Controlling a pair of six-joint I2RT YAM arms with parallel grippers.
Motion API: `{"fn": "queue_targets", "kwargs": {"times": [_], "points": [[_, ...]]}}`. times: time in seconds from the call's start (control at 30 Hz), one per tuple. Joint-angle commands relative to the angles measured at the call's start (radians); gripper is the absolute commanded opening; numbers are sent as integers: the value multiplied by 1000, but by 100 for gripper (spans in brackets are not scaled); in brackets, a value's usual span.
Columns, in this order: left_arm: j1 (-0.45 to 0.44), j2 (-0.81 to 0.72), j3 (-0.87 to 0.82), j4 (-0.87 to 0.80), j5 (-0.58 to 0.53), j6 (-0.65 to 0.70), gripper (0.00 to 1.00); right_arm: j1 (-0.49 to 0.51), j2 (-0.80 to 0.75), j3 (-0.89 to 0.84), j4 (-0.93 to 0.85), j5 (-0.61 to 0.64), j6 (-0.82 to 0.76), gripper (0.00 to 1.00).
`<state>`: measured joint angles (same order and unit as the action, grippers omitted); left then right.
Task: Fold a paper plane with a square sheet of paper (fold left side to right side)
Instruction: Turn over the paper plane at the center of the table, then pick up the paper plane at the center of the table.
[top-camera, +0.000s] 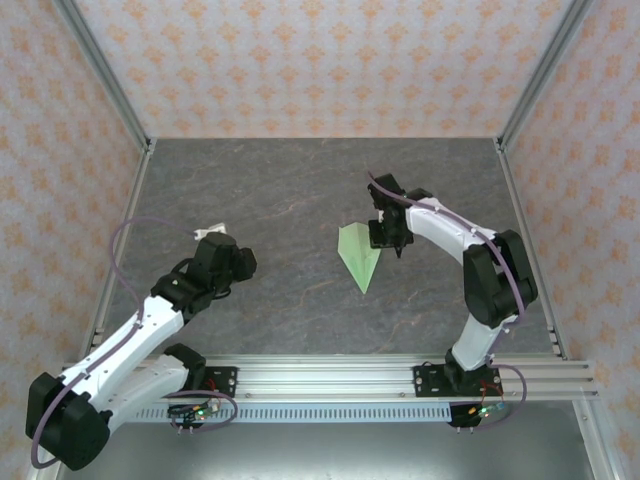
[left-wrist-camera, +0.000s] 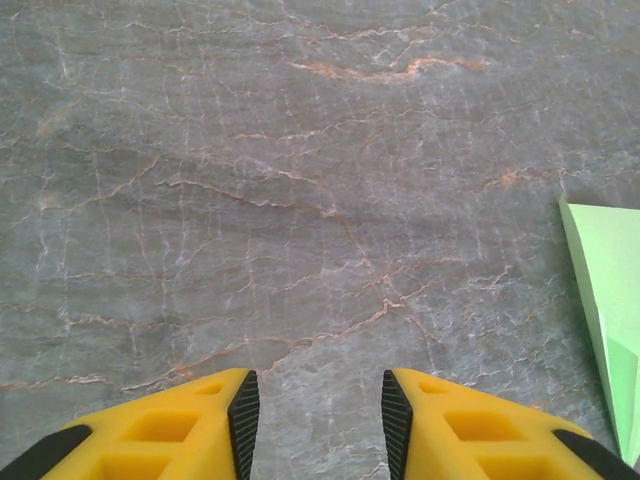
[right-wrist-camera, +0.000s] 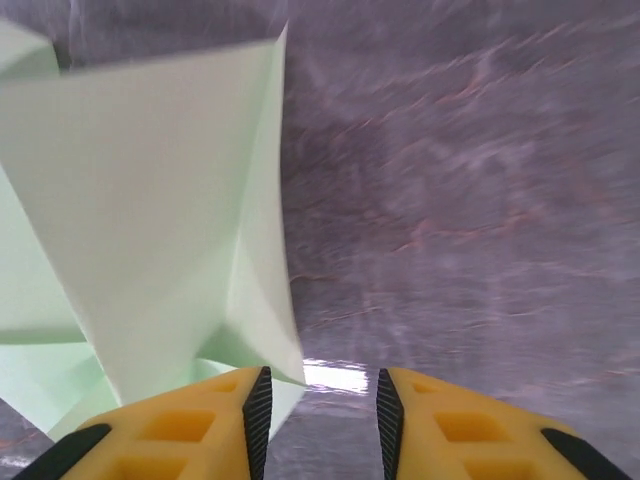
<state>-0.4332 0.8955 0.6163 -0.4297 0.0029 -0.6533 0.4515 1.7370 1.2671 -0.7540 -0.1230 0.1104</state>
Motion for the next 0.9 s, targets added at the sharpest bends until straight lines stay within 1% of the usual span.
{"fn": "queue_targets", "kwargs": {"times": [0.0, 0.1, 0.13, 0.17, 0.27, 0.37, 0.43, 0.57, 0.77, 0.87], "points": [[-6, 17, 44, 34, 11, 21, 41, 51, -45, 32, -115, 114, -10, 39], [-4, 25, 51, 57, 23, 27, 45, 76, -121, -41, -10, -77, 33, 49], [-5, 26, 53, 66, 29, 27, 48, 77, -134, -71, 23, -123, 54, 52], [-5, 26, 51, 78, 32, 27, 50, 78, -136, -97, 44, -155, 67, 55], [-6, 26, 50, 107, 52, 27, 58, 90, -120, -143, 85, -217, 84, 57], [-5, 28, 57, 118, 70, 36, 65, 121, -92, -151, 88, -223, 80, 62], [-6, 31, 61, 113, 71, 40, 67, 139, -77, -145, 84, -215, 78, 65], [-6, 29, 56, 111, 69, 40, 68, 148, -40, -131, 62, -172, 72, 68], [-6, 29, 55, 105, 69, 41, 68, 172, 12, -104, 41, -119, 66, 68], [-6, 29, 57, 101, 68, 41, 68, 175, 28, -98, 46, -114, 69, 68]]}}
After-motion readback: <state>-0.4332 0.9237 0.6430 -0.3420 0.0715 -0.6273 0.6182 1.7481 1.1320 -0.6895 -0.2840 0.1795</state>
